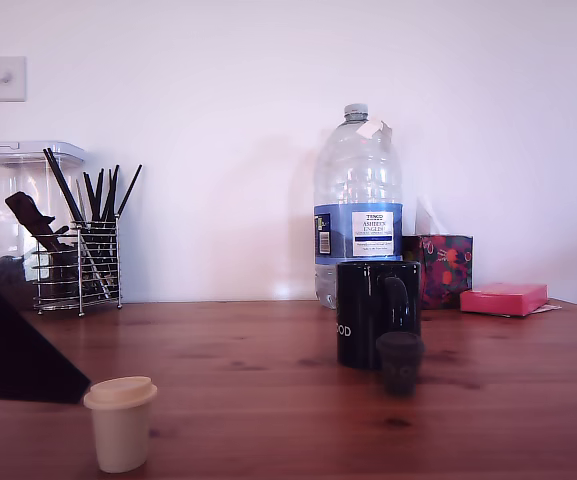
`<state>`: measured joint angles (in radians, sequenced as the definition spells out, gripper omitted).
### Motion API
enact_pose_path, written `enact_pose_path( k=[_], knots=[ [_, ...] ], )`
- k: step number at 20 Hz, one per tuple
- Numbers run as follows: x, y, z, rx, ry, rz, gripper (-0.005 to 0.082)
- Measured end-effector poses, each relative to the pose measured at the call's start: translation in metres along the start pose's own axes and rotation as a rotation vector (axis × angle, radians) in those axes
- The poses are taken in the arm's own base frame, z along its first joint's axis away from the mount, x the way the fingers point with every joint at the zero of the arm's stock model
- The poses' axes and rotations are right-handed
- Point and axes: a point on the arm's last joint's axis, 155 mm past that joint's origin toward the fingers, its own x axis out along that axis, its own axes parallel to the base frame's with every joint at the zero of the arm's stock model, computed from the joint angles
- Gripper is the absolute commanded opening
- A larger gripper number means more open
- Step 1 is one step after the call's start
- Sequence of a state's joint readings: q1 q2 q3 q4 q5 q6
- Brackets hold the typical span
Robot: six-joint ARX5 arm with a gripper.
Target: Pick up the coffee capsules from the table one by one and drop them inside the nearest coffee cup
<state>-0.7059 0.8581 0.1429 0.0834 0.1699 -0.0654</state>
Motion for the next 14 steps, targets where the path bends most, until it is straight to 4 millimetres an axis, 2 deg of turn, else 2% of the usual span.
enact_pose_path(
  k=[5,11,14],
  knots=[
    [0.013,0.011,0.010,0.059,-0.038,0.053,0.0791],
    [0.028,0.012,0.010,0.083,-0.044,0.047,0.0790],
    [0.030,0.011,0.019,0.088,-0.083,0.040,0.0790]
  ],
)
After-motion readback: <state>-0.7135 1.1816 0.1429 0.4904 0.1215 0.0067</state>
